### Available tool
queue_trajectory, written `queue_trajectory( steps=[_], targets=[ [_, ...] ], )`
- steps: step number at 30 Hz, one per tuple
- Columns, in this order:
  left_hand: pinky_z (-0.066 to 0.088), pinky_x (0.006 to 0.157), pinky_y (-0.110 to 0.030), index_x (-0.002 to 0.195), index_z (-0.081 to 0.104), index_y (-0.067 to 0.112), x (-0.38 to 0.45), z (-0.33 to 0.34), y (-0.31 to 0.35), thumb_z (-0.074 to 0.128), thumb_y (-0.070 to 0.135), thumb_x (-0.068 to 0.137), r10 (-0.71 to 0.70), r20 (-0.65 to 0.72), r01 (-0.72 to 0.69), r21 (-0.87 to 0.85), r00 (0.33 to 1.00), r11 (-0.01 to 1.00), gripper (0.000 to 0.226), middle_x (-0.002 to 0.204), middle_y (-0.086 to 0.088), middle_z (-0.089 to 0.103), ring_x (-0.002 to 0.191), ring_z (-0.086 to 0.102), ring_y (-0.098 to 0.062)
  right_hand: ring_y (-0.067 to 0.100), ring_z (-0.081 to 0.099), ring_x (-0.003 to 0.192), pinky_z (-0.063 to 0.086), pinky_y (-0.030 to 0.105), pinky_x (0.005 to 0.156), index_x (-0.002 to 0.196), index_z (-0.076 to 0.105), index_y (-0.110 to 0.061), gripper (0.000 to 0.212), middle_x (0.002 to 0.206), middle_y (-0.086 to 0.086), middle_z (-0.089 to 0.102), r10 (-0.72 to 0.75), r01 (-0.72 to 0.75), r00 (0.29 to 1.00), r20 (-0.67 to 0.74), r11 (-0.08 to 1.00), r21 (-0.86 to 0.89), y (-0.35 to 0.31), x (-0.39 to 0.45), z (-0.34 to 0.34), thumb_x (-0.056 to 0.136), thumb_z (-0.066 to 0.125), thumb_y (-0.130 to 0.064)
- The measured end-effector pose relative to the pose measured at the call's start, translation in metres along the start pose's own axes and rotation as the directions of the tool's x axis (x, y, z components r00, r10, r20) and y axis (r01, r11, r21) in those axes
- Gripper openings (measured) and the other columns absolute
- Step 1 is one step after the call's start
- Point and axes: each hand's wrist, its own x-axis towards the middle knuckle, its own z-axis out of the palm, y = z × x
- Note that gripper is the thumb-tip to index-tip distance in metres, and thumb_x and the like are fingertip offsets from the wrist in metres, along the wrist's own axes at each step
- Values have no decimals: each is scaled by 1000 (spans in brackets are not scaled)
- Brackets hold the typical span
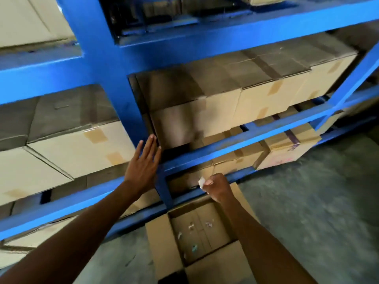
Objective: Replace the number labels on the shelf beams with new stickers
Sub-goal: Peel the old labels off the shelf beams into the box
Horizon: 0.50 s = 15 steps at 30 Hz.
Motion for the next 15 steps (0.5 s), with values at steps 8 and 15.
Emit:
queue_trajectory(
  steps=[8, 15],
  targets=[
    [-14, 112, -51, 144, 20, 5, 5, 20, -15, 50, 51, 80, 118, -67, -118, 7, 991, 993, 85, 155, -26, -2, 142, -14, -39, 31, 64, 100, 53, 37, 82, 101, 62, -1, 41, 108, 19, 66, 240, -238, 959, -152, 971, 30, 18, -18, 40, 69, 80, -17],
    [-9, 113, -53, 143, 22, 4, 5, 26, -17, 50, 51, 79, 158, -116, -159, 0, 981, 987, 85, 154, -30, -3, 142, -12, -41, 28, 65, 92, 56, 37, 80, 105, 65, 1, 28, 107, 20, 67, 326, -282, 927, -186, 932, 228, 24, -22, 49, 78, 69, -6]
  ],
)
